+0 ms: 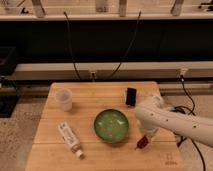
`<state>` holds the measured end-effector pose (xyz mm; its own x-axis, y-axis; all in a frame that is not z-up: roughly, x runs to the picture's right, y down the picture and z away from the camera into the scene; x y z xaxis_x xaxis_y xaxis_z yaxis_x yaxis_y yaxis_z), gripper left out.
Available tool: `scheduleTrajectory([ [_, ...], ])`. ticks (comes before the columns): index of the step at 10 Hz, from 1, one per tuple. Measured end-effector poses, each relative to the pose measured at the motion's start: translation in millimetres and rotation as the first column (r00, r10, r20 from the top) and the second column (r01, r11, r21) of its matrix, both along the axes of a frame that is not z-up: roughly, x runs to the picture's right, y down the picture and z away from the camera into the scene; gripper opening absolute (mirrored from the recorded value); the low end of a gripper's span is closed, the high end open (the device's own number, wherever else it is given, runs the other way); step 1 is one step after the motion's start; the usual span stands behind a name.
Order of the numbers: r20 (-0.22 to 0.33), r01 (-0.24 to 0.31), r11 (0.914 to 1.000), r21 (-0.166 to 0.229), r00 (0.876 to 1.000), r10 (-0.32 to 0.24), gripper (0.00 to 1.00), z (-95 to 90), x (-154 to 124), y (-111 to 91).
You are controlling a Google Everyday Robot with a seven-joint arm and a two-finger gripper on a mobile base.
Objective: Place the pepper in the ceramic bowl
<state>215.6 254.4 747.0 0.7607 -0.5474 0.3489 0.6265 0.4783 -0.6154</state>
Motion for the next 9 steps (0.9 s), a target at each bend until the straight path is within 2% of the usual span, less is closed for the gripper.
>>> scheduleTrajectory([
  [3, 0.017, 0.041, 0.9991, 0.011, 0.999, -0.041, 0.00, -1.8, -11, -11],
  [7, 0.047, 0.103, 0.9945, 0.018, 0.993, -0.104, 0.00, -3.0, -55, -25],
  [9, 0.056, 0.121, 0.9924, 0.023, 0.991, -0.122, 0.00, -2.5, -60, -30],
])
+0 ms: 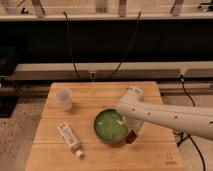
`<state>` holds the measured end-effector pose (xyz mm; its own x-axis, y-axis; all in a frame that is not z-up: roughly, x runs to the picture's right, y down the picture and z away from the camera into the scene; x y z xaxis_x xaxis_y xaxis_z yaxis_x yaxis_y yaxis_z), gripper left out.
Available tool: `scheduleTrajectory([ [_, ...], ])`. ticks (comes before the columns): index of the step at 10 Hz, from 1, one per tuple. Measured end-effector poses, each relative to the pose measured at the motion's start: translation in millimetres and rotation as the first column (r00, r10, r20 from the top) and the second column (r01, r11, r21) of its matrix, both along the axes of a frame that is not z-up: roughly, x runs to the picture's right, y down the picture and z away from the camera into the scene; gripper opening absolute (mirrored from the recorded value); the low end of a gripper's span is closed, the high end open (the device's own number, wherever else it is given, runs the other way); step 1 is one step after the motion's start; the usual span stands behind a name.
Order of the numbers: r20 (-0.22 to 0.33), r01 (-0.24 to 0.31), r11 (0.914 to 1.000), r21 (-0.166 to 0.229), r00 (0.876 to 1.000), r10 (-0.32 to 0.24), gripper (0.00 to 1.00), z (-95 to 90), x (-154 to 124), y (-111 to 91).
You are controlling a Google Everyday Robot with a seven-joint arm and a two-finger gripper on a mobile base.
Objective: Place the pepper in the ceramic bowl
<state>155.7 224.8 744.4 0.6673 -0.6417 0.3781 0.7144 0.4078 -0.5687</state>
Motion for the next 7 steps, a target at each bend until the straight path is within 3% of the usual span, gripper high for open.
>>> scheduleTrajectory([
  [7, 0.023, 0.034, 0.9994, 0.001, 0.999, -0.034, 0.00, 1.5, -30, -9],
])
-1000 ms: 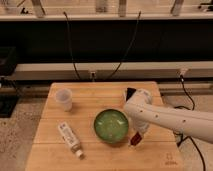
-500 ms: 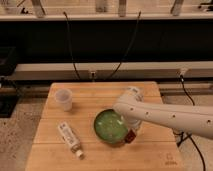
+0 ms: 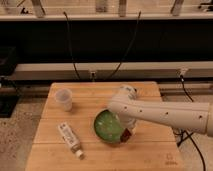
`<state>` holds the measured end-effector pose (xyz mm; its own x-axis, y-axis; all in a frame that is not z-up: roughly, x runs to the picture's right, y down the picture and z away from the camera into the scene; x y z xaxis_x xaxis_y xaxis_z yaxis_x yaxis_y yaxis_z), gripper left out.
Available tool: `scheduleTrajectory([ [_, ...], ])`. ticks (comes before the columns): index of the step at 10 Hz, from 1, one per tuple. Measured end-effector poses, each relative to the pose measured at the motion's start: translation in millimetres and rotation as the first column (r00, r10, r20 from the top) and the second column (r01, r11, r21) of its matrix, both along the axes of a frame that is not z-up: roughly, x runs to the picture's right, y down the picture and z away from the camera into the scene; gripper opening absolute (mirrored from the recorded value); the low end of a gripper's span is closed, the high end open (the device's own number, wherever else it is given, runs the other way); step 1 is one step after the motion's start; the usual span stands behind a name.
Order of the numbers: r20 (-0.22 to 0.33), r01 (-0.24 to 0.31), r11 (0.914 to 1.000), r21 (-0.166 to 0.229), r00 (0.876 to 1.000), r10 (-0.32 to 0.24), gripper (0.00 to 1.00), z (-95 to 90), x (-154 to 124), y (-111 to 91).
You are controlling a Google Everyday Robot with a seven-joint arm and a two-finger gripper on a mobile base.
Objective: Place the pepper in the ceramic bowl
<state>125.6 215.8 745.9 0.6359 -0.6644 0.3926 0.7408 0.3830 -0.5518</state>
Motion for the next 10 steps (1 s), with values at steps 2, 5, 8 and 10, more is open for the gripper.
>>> scheduleTrajectory([
  [2, 0.003, 0.003, 1.0000, 0.000, 1.000, -0.003, 0.00, 0.4, -4, -2],
  [5, 0.012, 0.017, 0.9999, 0.000, 1.000, -0.017, 0.00, 0.9, -11, -4],
  [8, 0.017, 0.023, 0.9997, 0.000, 1.000, -0.023, 0.00, 0.9, -15, -4],
  [10, 0.021, 0.029, 0.9996, -0.001, 0.999, -0.029, 0.00, 0.7, -19, -4],
])
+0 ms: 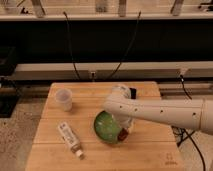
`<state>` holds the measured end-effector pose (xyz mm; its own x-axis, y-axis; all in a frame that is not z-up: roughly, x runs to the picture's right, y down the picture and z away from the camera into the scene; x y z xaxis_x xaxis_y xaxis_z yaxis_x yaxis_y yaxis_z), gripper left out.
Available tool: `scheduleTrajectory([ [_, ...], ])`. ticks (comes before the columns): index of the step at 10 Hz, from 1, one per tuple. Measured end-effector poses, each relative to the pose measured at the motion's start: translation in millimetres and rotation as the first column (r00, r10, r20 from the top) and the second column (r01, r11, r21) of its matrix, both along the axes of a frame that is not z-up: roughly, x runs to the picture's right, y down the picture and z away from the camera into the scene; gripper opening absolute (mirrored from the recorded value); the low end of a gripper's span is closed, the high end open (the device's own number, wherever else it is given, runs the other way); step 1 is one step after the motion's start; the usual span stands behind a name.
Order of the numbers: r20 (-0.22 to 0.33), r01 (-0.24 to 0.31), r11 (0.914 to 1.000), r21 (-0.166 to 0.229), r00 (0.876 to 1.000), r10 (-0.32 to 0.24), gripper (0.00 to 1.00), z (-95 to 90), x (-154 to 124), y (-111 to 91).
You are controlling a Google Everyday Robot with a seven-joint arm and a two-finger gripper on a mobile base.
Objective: Place the pepper in the ceramic bowl
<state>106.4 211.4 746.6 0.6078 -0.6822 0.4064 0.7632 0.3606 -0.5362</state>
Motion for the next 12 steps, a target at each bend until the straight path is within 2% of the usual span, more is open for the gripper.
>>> scheduleTrajectory([
  [6, 0.018, 0.020, 0.9998, 0.000, 1.000, -0.020, 0.00, -0.6, -14, -1],
  [10, 0.029, 0.029, 0.9996, -0.001, 0.999, -0.029, 0.12, -1.1, -18, -1],
  [12, 0.033, 0.032, 0.9995, -0.001, 0.999, -0.032, 0.14, -1.6, -18, -2],
])
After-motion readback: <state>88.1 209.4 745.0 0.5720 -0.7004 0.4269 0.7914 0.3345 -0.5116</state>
